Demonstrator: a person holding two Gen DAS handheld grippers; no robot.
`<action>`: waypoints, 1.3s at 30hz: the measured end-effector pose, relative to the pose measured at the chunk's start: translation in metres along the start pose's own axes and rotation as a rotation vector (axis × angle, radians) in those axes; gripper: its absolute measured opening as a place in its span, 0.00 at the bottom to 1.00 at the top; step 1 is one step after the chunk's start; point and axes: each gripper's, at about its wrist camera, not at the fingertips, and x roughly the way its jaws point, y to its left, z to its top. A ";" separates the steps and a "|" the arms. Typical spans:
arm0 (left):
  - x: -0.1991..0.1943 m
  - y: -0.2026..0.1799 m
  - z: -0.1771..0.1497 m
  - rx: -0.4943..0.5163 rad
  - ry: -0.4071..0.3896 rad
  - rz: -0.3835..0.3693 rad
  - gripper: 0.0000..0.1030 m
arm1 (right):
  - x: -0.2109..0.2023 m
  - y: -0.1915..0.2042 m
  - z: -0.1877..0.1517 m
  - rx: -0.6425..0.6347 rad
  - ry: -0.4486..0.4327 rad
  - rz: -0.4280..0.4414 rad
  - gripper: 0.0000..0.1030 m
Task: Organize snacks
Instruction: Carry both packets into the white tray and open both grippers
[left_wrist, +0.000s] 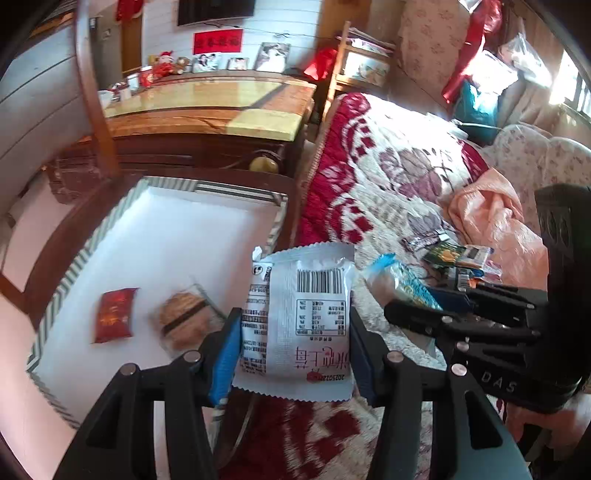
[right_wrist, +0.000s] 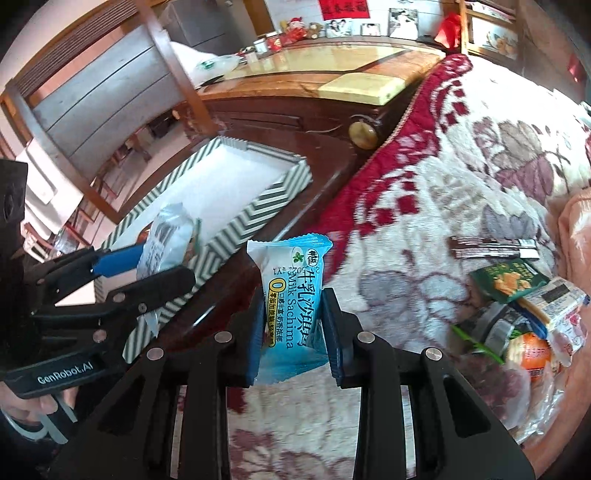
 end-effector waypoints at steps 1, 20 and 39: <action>-0.003 0.003 -0.001 -0.005 -0.004 0.008 0.54 | 0.000 0.004 0.000 -0.004 0.002 0.007 0.27; -0.024 0.063 -0.009 -0.118 -0.051 0.125 0.54 | 0.005 0.068 0.011 -0.122 0.019 0.069 0.27; -0.001 0.136 -0.024 -0.290 0.055 0.194 0.54 | 0.069 0.119 0.038 -0.224 0.119 0.117 0.27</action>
